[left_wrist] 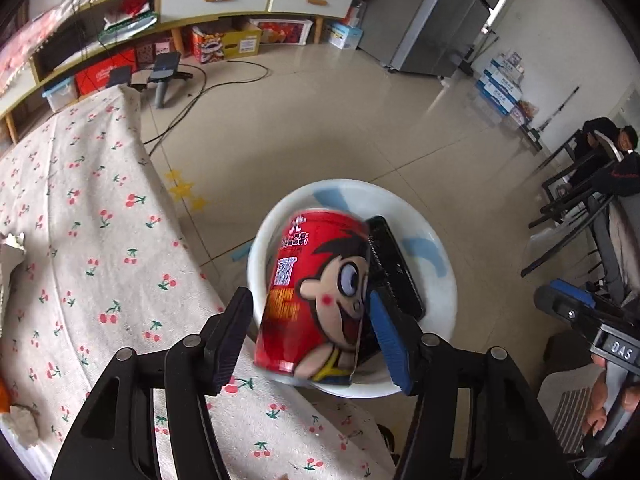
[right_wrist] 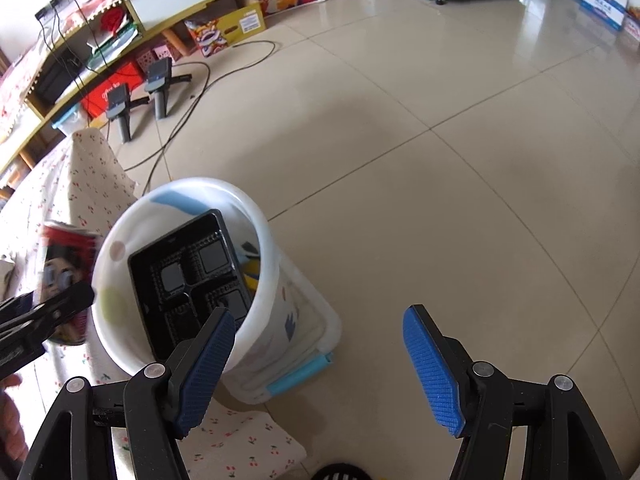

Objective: Collect trash
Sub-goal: 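Carry the red cartoon can over the bin and release it with the left tool, then grasp the white tissue ball on the tablecloth with the right tool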

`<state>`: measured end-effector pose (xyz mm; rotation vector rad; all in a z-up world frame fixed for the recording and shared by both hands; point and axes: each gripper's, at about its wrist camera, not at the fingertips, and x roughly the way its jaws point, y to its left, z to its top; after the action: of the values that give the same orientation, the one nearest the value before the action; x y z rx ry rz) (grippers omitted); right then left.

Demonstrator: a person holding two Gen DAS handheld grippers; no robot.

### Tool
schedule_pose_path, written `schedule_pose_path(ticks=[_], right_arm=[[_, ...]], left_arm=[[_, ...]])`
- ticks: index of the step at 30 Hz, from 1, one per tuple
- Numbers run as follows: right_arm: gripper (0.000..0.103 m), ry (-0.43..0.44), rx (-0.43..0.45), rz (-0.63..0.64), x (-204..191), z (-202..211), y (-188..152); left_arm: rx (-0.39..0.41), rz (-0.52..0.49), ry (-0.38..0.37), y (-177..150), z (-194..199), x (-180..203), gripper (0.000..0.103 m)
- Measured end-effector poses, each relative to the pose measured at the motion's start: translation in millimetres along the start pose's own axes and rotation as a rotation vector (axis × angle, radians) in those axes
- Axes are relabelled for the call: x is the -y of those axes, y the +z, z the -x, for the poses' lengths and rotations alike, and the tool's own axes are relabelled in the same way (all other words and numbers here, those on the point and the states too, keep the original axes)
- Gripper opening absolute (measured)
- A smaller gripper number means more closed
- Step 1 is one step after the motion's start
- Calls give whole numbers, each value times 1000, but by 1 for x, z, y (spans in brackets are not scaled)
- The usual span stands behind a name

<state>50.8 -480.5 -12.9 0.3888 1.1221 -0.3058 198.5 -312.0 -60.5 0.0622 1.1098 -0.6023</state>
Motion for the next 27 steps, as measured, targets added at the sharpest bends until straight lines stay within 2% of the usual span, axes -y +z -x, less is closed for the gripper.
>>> schedule_pose_path(ticks=[1, 7, 12, 15, 21, 27], right_arm=[[74, 3, 3, 0, 0, 1, 0], [74, 8, 16, 10, -6, 6, -1], [74, 14, 21, 24, -15, 8, -1], [74, 15, 25, 40, -24, 10, -3], [77, 37, 35, 96, -49, 16, -7], [79, 29, 42, 177, -83, 17, -15]], left_arm=[[9, 5, 3, 1, 3, -2, 73], [28, 4, 42, -7, 25, -16, 81], [47, 22, 69, -22, 51, -35, 82], [64, 34, 89, -31, 67, -49, 90], [84, 77, 127, -51, 103, -84, 91], [108, 118, 169, -75, 135, -123, 98]])
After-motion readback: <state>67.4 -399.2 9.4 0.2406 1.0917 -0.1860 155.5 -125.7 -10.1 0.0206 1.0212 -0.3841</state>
